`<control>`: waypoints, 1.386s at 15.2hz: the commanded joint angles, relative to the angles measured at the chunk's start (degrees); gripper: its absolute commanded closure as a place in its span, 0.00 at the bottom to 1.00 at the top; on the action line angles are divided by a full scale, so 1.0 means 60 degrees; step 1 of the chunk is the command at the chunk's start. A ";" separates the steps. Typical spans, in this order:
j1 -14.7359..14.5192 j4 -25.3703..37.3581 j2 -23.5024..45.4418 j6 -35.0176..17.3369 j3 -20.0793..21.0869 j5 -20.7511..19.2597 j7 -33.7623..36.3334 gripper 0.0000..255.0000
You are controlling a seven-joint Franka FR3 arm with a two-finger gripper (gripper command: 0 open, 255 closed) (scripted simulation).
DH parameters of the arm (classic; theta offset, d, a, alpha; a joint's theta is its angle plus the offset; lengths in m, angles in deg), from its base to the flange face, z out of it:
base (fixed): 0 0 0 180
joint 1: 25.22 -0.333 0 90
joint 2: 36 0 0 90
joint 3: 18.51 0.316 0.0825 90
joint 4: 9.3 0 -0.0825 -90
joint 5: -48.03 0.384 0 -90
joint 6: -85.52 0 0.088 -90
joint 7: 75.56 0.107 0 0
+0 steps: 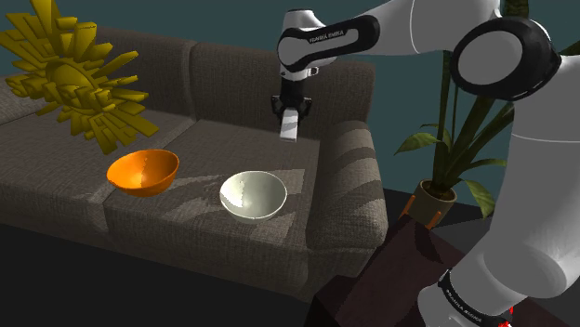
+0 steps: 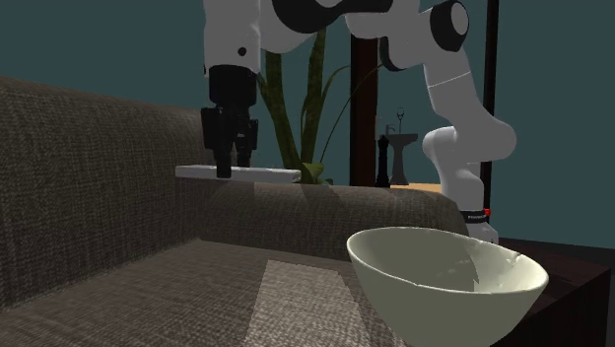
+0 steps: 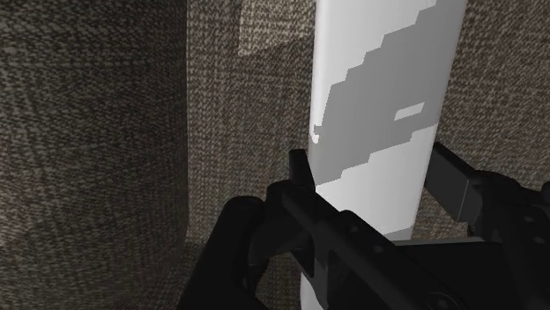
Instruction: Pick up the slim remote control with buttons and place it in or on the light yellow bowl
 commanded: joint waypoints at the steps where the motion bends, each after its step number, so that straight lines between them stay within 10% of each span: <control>1: -0.0003 0.0186 -0.0049 0.0234 0.0005 0.0010 -0.0011 1.00; 21: -0.2170 -0.3461 -0.2717 -0.0621 0.1529 0.0159 0.3763 1.00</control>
